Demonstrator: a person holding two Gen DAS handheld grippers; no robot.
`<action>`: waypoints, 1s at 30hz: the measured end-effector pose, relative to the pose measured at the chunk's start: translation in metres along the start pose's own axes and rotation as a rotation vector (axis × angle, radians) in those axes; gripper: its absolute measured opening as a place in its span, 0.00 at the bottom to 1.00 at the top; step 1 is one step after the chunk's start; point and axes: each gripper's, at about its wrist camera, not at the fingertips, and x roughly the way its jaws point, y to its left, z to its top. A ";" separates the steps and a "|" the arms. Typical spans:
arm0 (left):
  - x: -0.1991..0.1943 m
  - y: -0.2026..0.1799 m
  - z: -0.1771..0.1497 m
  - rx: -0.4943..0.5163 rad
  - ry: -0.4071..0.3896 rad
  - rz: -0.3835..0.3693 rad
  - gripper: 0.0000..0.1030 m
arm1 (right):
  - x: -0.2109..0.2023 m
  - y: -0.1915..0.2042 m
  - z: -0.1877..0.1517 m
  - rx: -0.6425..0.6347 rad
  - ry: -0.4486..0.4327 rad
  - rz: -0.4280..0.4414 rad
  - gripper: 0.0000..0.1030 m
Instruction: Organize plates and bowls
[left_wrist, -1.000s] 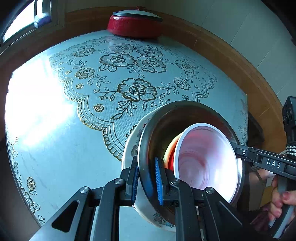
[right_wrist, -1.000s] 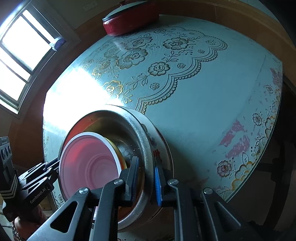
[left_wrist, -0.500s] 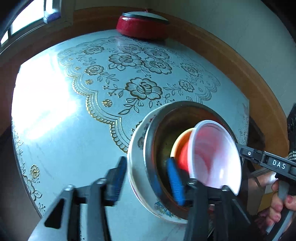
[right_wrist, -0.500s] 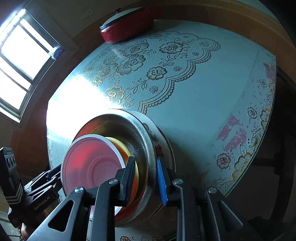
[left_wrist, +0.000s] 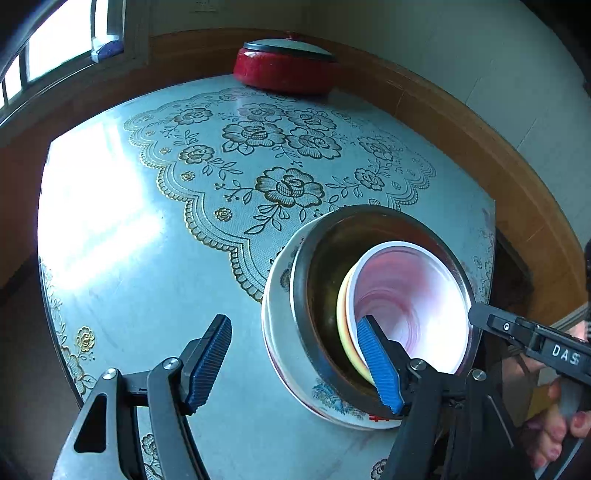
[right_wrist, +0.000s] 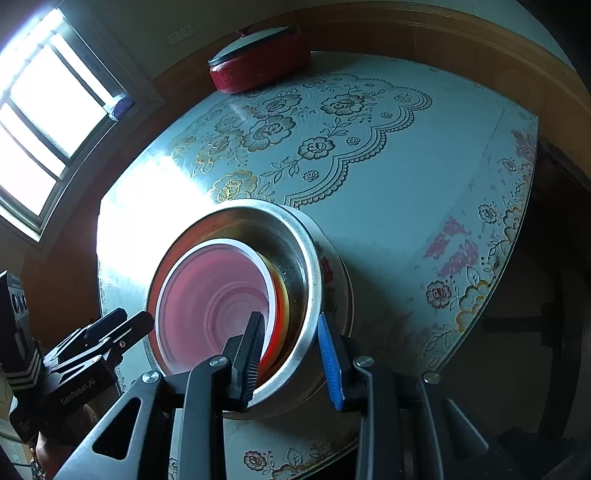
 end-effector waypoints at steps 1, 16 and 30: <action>-0.002 -0.001 0.000 0.005 -0.008 0.002 0.69 | -0.001 0.001 -0.001 -0.001 -0.002 0.000 0.29; -0.039 -0.006 -0.034 0.012 0.007 0.069 1.00 | -0.027 0.040 -0.032 -0.150 -0.052 0.003 0.35; -0.077 0.003 -0.073 -0.056 -0.045 0.001 1.00 | -0.041 0.067 -0.086 -0.211 -0.165 -0.146 0.72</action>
